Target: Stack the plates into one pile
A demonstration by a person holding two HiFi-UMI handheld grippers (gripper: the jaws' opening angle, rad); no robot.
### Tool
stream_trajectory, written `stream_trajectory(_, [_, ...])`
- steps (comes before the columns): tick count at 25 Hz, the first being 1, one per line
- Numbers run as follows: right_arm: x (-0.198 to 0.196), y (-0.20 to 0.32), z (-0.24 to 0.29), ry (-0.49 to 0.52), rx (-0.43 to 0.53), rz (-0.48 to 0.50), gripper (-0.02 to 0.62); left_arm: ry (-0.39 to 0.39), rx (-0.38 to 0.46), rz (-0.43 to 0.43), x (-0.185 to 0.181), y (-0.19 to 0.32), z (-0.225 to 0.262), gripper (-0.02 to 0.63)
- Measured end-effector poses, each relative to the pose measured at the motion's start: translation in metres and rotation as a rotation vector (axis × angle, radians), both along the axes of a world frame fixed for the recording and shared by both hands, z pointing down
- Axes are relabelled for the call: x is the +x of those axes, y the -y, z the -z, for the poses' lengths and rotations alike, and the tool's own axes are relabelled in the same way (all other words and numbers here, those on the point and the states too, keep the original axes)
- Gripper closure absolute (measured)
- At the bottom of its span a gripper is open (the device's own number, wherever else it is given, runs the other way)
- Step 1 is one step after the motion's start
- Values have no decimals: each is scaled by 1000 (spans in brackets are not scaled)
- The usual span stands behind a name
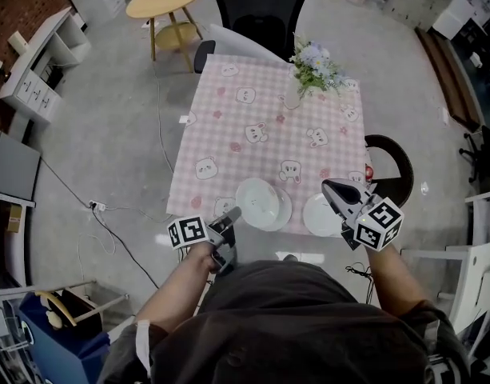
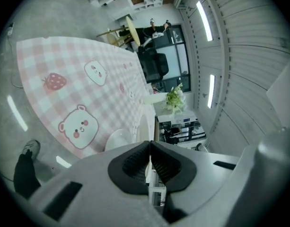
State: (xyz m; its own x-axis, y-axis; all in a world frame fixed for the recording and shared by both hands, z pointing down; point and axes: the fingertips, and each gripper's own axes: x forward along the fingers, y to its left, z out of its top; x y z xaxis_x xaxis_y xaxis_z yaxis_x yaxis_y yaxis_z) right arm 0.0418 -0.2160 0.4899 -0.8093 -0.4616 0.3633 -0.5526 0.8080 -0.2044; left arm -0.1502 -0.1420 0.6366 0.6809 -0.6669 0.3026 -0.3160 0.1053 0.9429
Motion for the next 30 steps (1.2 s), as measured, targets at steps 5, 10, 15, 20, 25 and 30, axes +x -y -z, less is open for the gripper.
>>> stream_trajectory(5, [26,-4,-3,-3,-4,-47,600,40,-37,-87,29,5,-26,589])
stream_trajectory(10, [53,-11,-9,-6,-24,-105,600,249,-84,-182,34,7,-62,588])
stream_trajectory(15, [65,-15,-15,-2,-33,-127,600,606,-134,-286,22,6,-97,586])
stream_trajectory(20, [73,-15,-13,8,-31,-148,600,775,-69,-441,33,5,-97,572])
stream_trajectory(25, [81,-13,-8,17,-19,-165,600,766,-70,-440,33,3,-92,473])
stream_trajectory(30, [91,-9,-3,32,2,-183,600,708,-29,-383,33,3,-70,454])
